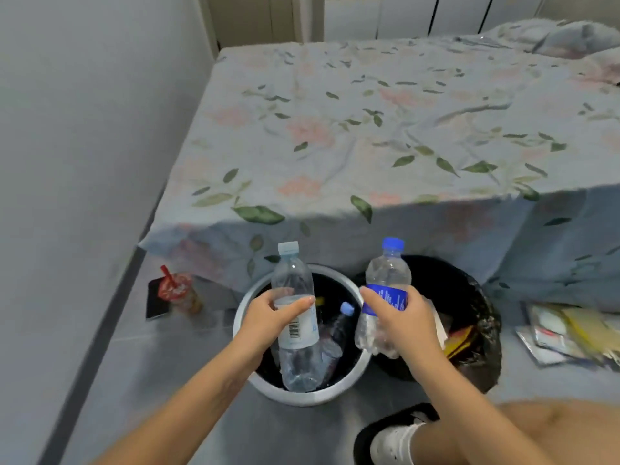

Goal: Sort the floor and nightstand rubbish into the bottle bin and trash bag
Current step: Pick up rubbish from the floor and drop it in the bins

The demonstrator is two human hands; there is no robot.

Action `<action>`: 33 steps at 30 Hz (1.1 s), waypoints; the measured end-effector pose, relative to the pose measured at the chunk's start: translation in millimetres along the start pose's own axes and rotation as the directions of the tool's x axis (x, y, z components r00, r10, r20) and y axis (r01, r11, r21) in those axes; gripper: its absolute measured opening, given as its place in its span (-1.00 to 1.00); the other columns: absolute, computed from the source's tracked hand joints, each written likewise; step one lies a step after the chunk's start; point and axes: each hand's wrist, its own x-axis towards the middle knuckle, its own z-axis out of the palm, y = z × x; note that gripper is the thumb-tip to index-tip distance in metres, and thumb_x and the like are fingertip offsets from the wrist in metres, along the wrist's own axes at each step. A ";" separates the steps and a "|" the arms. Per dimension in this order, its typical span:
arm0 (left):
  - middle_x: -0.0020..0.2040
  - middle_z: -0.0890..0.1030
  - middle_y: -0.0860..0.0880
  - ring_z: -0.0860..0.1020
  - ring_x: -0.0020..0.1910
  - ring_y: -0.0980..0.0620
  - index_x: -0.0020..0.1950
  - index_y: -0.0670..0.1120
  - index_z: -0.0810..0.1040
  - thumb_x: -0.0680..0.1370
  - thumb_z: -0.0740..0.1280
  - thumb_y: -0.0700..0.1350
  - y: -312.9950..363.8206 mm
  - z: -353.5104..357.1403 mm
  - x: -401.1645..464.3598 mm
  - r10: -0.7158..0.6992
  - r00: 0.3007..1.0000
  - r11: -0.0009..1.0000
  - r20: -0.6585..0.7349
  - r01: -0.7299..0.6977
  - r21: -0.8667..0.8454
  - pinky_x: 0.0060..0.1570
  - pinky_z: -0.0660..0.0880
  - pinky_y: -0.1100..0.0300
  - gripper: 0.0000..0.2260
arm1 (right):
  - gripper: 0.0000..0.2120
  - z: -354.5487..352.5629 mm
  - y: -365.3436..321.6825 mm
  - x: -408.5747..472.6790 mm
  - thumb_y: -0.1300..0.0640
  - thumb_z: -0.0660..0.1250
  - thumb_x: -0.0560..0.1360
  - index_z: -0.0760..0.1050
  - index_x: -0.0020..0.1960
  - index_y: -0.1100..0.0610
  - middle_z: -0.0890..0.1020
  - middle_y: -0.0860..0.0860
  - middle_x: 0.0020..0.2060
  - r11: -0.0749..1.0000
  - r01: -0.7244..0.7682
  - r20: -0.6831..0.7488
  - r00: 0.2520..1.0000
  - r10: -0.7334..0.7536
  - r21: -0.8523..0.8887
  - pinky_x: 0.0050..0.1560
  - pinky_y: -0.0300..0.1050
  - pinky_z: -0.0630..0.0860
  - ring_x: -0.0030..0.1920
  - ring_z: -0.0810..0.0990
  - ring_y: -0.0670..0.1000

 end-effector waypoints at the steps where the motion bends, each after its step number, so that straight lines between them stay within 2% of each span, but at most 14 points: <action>1: 0.04 0.63 -0.01 0.60 -0.03 0.11 0.25 -0.08 0.52 0.38 0.52 0.04 -5.9 -5.0 2.6 -0.017 1.000 1.000 -0.006 0.016 -0.006 -0.19 0.49 0.25 -0.50 | -0.64 6.2 10.8 -4.7 -0.10 0.52 0.31 0.48 -0.11 0.10 0.61 0.04 -0.24 1.000 -0.019 0.001 1.000 0.019 -0.012 -0.30 -0.16 0.43 -0.30 0.56 0.01; 3: 0.07 0.63 -0.02 0.61 -0.01 0.10 0.26 -0.09 0.51 0.37 0.52 0.06 -13.5 -11.4 7.6 -0.042 0.999 0.999 -0.009 0.041 -0.016 -0.18 0.49 0.24 -0.48 | -0.64 14.7 20.3 -11.4 -0.11 0.52 0.31 0.47 -0.12 0.09 0.60 0.04 -0.25 0.999 -0.042 -0.012 0.999 0.042 -0.020 -0.28 -0.14 0.44 -0.30 0.56 0.02; 7: 0.07 0.62 -0.01 0.60 0.00 0.10 0.26 -0.08 0.49 0.38 0.52 0.06 -21.5 -14.9 18.8 -0.072 0.997 0.996 -0.001 0.071 -0.060 -0.17 0.49 0.23 -0.48 | -0.66 22.3 14.6 -15.5 -0.04 0.54 0.32 0.46 -0.07 0.04 0.61 -0.04 -0.25 0.996 0.067 -0.008 0.998 -0.068 -0.050 -0.28 -0.23 0.45 -0.26 0.59 -0.04; 10: 0.09 0.63 -0.04 0.61 0.04 0.03 0.27 -0.11 0.50 0.37 0.53 0.05 -28.5 -13.7 32.8 -0.095 0.995 0.992 -0.021 0.093 -0.087 -0.08 0.52 0.18 -0.45 | -0.62 25.9 14.9 -16.6 -0.05 0.54 0.31 0.44 -0.04 0.04 0.60 -0.06 -0.25 0.991 0.081 0.019 0.997 -0.079 -0.102 -0.30 -0.27 0.44 -0.25 0.59 -0.09; 13: 0.11 0.62 -0.05 0.61 0.02 0.05 0.27 -0.13 0.49 0.36 0.54 0.07 -34.7 -9.7 49.8 -0.089 0.994 0.994 -0.062 0.084 -0.072 -0.17 0.50 0.23 -0.43 | -0.61 29.2 14.4 -11.0 -0.07 0.54 0.31 0.43 -0.03 0.03 0.59 -0.08 -0.22 0.992 0.078 0.019 0.997 -0.076 -0.104 -0.28 -0.28 0.46 -0.23 0.59 -0.11; 16: 0.06 0.60 -0.02 0.59 -0.03 0.08 0.30 -0.12 0.45 0.33 0.56 0.09 -44.8 -1.0 67.7 -0.092 0.992 0.995 -0.091 0.095 0.026 -0.20 0.49 0.26 -0.36 | -0.60 30.4 14.9 -5.5 -0.07 0.54 0.31 0.44 0.00 0.04 0.60 -0.09 -0.19 0.994 0.064 0.012 0.998 -0.063 -0.089 -0.23 -0.26 0.50 -0.19 0.60 -0.11; 19: 0.22 0.54 -0.07 0.55 0.15 -0.02 0.38 -0.15 0.38 0.28 0.58 0.14 -62.4 10.8 83.5 -0.170 0.981 0.961 -0.092 0.186 0.205 0.09 0.50 0.15 -0.21 | -0.60 31.7 15.0 -1.5 -0.07 0.53 0.32 0.45 0.02 0.05 0.60 -0.09 -0.17 0.996 0.047 0.006 0.999 -0.047 -0.077 -0.25 -0.27 0.48 -0.19 0.59 -0.12; 21: 0.30 0.50 -0.10 0.51 0.24 -0.07 0.41 -0.16 0.37 0.28 0.57 0.16 -75.0 18.9 91.8 -0.233 0.970 0.917 -0.065 0.242 0.319 0.21 0.46 0.10 -0.18 | -0.58 34.4 14.8 1.8 -0.08 0.53 0.31 0.45 0.03 0.05 0.60 -0.07 -0.16 0.996 0.042 0.000 0.999 -0.042 -0.075 -0.21 -0.21 0.53 -0.17 0.60 -0.09; 24: 0.24 0.55 -0.09 0.54 0.19 -0.07 0.33 -0.15 0.44 0.24 0.56 0.22 -89.2 27.1 98.8 -0.288 0.955 0.887 -0.073 0.295 0.355 0.17 0.49 0.09 -0.21 | -0.56 39.8 16.5 5.8 -0.12 0.52 0.28 0.45 0.02 0.04 0.61 -0.05 -0.15 0.996 0.038 0.002 0.999 -0.038 -0.079 -0.11 -0.05 0.61 -0.16 0.62 -0.03; 26: 0.21 0.57 -0.08 0.55 0.16 -0.07 0.29 -0.14 0.46 0.23 0.55 0.25 -92.8 29.7 100.8 -0.281 0.955 0.883 -0.091 0.294 0.364 0.15 0.50 0.08 -0.23 | -0.57 42.2 16.8 7.6 -0.11 0.52 0.29 0.44 0.02 0.04 0.61 -0.06 -0.15 0.994 0.039 0.007 0.999 -0.039 -0.100 -0.09 -0.05 0.60 -0.16 0.61 -0.06; 29: 0.30 0.48 -0.11 0.50 0.23 -0.08 0.36 -0.15 0.38 0.28 0.55 0.20 -89.7 31.1 101.3 -0.230 0.968 0.849 -0.097 0.248 0.467 0.11 0.47 0.14 -0.21 | -0.56 42.9 17.8 8.9 -0.11 0.52 0.29 0.42 0.03 0.03 0.59 -0.07 -0.14 0.991 0.036 0.016 0.999 -0.034 -0.130 -0.10 -0.10 0.58 -0.15 0.60 -0.09; 33: 0.44 0.23 -0.15 0.29 0.39 -0.19 0.50 -0.11 0.14 0.31 0.56 0.11 -75.3 29.8 91.9 -0.137 0.972 0.713 -0.189 0.230 0.663 0.30 0.37 -0.07 -0.08 | -0.55 38.3 22.6 8.2 -0.12 0.51 0.31 0.41 0.05 0.02 0.58 -0.07 -0.14 0.986 0.015 0.051 0.999 -0.007 -0.164 -0.14 -0.15 0.57 -0.16 0.59 -0.09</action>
